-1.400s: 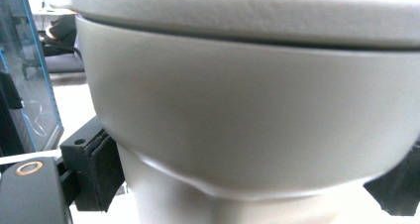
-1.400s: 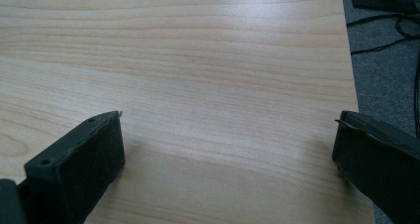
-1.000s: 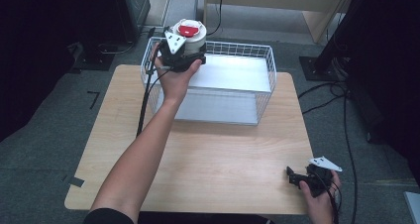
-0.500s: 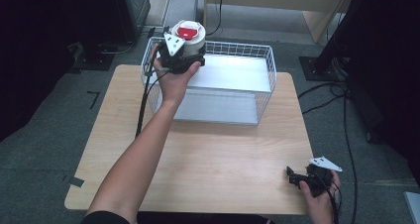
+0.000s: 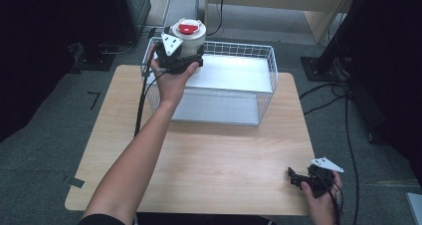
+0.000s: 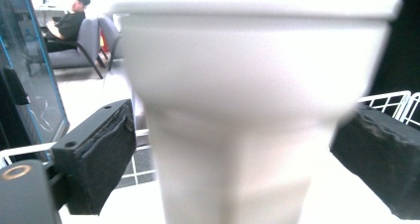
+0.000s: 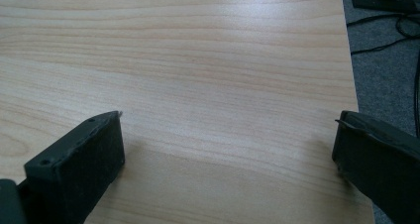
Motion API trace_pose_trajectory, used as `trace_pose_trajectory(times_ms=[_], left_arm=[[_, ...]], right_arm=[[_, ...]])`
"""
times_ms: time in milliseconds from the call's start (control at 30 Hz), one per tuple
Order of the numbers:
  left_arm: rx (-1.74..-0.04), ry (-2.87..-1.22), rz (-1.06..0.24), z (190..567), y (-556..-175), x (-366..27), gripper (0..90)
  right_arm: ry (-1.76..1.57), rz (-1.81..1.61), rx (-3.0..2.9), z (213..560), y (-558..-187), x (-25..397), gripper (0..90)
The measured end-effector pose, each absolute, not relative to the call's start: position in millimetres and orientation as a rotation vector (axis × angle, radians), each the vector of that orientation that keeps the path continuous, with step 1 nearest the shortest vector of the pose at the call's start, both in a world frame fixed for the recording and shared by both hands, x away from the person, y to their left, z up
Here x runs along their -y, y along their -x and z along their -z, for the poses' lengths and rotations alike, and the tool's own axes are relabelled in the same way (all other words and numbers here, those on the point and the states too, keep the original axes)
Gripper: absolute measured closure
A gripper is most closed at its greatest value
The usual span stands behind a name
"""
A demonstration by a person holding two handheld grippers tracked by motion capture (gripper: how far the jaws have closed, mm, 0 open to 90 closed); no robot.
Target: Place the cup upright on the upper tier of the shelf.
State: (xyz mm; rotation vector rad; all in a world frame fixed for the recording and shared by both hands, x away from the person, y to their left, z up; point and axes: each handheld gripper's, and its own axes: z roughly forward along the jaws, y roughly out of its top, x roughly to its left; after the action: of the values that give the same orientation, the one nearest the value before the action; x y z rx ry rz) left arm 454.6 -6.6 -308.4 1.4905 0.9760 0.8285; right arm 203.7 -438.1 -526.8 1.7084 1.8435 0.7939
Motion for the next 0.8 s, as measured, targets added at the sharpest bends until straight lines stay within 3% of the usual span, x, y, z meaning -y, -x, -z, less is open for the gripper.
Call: trace_pose_trajectory(times_ms=[333, 567, 800], left_arm=[[-0.979, -1.493, -0.830, 307.4, -454.2, 5.3, 4.3], [-0.944, -1.506, -0.853, 307.3, -450.1, 7.5, 11.9], [-0.947, -1.500, -0.844, 306.4, -450.1, 5.6, 12.8]], right_arm=[[-1.708, -0.794, -1.843, 526.8, -203.7, 438.2, 0.0], [-1.708, -0.794, -1.843, 526.8, -203.7, 438.2, 0.0], [-1.709, -0.795, -1.843, 526.8, -203.7, 438.0, 0.0]])
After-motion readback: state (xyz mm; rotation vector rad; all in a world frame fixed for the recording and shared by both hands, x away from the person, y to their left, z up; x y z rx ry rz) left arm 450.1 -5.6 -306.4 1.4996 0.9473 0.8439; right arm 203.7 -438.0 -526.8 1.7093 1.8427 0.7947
